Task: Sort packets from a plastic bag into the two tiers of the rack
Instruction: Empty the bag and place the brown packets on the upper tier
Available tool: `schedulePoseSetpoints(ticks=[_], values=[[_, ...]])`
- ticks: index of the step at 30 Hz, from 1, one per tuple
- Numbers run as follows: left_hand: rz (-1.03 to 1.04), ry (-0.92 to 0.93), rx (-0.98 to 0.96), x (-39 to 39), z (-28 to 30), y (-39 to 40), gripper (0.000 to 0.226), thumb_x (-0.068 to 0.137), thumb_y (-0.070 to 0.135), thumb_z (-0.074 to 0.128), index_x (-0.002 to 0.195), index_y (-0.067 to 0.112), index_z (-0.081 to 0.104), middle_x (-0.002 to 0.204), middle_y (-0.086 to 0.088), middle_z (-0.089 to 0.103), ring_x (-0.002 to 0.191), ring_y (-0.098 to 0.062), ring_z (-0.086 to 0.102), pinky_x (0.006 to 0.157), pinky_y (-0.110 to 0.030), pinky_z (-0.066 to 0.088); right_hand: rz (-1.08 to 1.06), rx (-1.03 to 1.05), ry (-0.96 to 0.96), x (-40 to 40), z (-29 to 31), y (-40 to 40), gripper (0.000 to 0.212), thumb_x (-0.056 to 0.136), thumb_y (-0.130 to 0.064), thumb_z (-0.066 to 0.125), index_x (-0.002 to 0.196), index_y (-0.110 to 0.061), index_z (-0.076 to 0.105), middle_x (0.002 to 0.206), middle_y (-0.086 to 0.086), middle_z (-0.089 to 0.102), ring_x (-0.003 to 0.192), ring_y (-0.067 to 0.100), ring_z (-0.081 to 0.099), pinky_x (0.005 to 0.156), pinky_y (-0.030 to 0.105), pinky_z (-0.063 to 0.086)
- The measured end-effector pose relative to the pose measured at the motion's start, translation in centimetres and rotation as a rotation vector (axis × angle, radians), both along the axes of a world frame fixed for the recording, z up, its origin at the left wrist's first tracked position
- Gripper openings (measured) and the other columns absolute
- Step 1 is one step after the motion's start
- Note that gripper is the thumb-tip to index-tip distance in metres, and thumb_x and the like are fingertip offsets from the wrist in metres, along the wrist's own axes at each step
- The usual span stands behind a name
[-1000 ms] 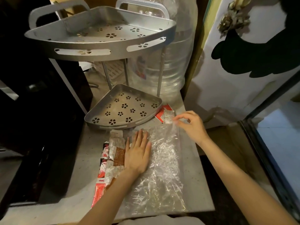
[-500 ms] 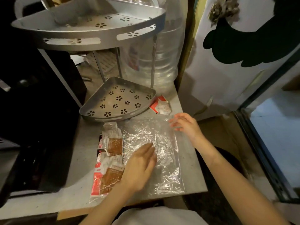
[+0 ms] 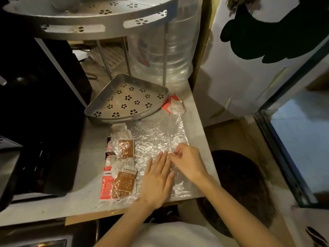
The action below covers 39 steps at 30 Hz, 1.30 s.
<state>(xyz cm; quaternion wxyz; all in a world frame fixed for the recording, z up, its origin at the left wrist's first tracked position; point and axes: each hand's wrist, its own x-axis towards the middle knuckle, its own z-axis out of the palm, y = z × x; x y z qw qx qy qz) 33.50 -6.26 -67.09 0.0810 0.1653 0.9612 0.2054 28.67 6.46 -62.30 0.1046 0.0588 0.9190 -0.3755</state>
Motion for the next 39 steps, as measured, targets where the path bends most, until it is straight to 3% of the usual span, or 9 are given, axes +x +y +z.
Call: schedulePoseSetpoints(ticks=[3, 5, 9, 11, 16, 30, 32, 35, 39], values=[[-0.001, -0.003, 0.046, 0.1, -0.3, -0.2, 0.073, 0.081, 0.056, -0.021, 0.144, 0.026, 0.001, 0.154, 0.007, -0.003, 0.142, -0.007, -0.011, 0.116, -0.032, -0.010, 0.010, -0.029, 0.034, 0.3, -0.7, 0.1, 0.012, 0.088, -0.020, 0.057, 0.089, -0.011, 0.065, 0.081, 0.004, 0.069, 0.073, 0.016, 0.065, 0.073, 0.037, 0.056], [0.008, -0.009, 0.061, -0.1, -0.6, -0.3, 0.073, 0.080, 0.057, -0.024, 0.143, 0.027, -0.002, 0.153, 0.009, -0.005, 0.142, -0.005, -0.011, 0.116, -0.031, -0.010, -0.009, -0.078, 0.043, 0.4, -0.5, 0.5, 0.010, 0.088, -0.018, 0.058, 0.089, -0.011, 0.065, 0.081, 0.001, 0.068, 0.074, 0.013, 0.063, 0.073, 0.027, 0.054], [0.037, -0.017, 0.104, -0.4, -0.9, -0.4, 0.071, 0.080, 0.056, -0.024, 0.142, 0.028, -0.003, 0.153, 0.012, -0.005, 0.140, 0.000, -0.012, 0.117, -0.030, -0.008, -0.159, -0.275, 0.071, 0.4, 0.2, 2.1, 0.014, 0.089, -0.014, 0.057, 0.075, -0.014, 0.057, 0.068, -0.002, 0.061, 0.057, 0.004, 0.058, 0.052, 0.010, 0.044], [0.019, -0.020, 0.080, -0.3, -1.0, -0.4, 0.071, 0.079, 0.056, -0.025, 0.142, 0.029, -0.005, 0.153, 0.011, -0.009, 0.139, -0.001, -0.017, 0.116, -0.031, -0.010, -0.216, -0.353, 0.054, 0.0, 0.4, 3.5, 0.020, 0.090, -0.013, 0.055, 0.071, -0.018, 0.055, 0.065, -0.001, 0.063, 0.050, 0.004, 0.058, 0.047, 0.015, 0.043], [-0.002, -0.027, 0.001, -0.2, -1.4, -0.3, 0.059, 0.084, 0.051, -0.017, 0.140, 0.033, -0.013, 0.151, 0.010, -0.020, 0.136, -0.002, -0.027, 0.115, -0.034, -0.013, -0.301, -0.505, -0.088, -1.5, 2.0, 7.5, 0.011, 0.090, -0.009, 0.052, 0.082, -0.012, 0.060, 0.072, 0.004, 0.065, 0.061, 0.016, 0.057, 0.054, 0.024, 0.043], [-0.011, 0.026, -0.052, -0.4, -2.2, -0.3, 0.064, 0.085, 0.054, -0.017, 0.142, 0.028, -0.003, 0.153, 0.004, -0.010, 0.141, -0.017, -0.016, 0.114, -0.038, -0.006, -0.464, -0.269, -0.154, -2.7, -2.3, 13.2, 0.016, 0.090, -0.008, 0.053, 0.101, -0.001, 0.062, 0.070, 0.003, 0.060, 0.064, 0.012, 0.054, 0.058, 0.024, 0.047], [-0.008, 0.023, -0.057, -0.4, -2.1, -0.2, 0.067, 0.083, 0.055, -0.022, 0.142, 0.029, -0.004, 0.152, 0.005, -0.012, 0.141, -0.016, -0.017, 0.114, -0.038, -0.007, -0.404, -0.078, -0.148, -2.7, -2.8, 13.3, 0.021, 0.089, -0.007, 0.053, 0.108, -0.002, 0.060, 0.083, 0.006, 0.066, 0.083, 0.020, 0.062, 0.075, 0.031, 0.050], [-0.003, -0.004, -0.051, -0.4, -2.0, -0.1, 0.071, 0.078, 0.058, -0.026, 0.141, 0.033, -0.005, 0.151, 0.010, -0.016, 0.140, -0.010, -0.020, 0.115, -0.035, -0.010, -0.345, 0.143, -0.064, -2.9, -1.9, 12.6, 0.042, 0.088, -0.007, 0.054, 0.128, -0.008, 0.043, 0.121, 0.013, 0.059, 0.114, 0.029, 0.053, 0.088, 0.033, 0.043], [0.068, -0.166, 0.255, -1.2, -0.8, -0.3, 0.063, 0.083, 0.063, -0.002, 0.139, 0.037, 0.010, 0.151, 0.017, 0.004, 0.141, -0.001, -0.001, 0.114, -0.024, -0.008, -0.116, 0.277, 0.198, -3.8, 0.2, 9.8, 0.051, 0.088, -0.009, 0.052, 0.137, -0.010, 0.036, 0.139, 0.010, 0.045, 0.129, 0.027, 0.037, 0.105, 0.037, 0.033]])
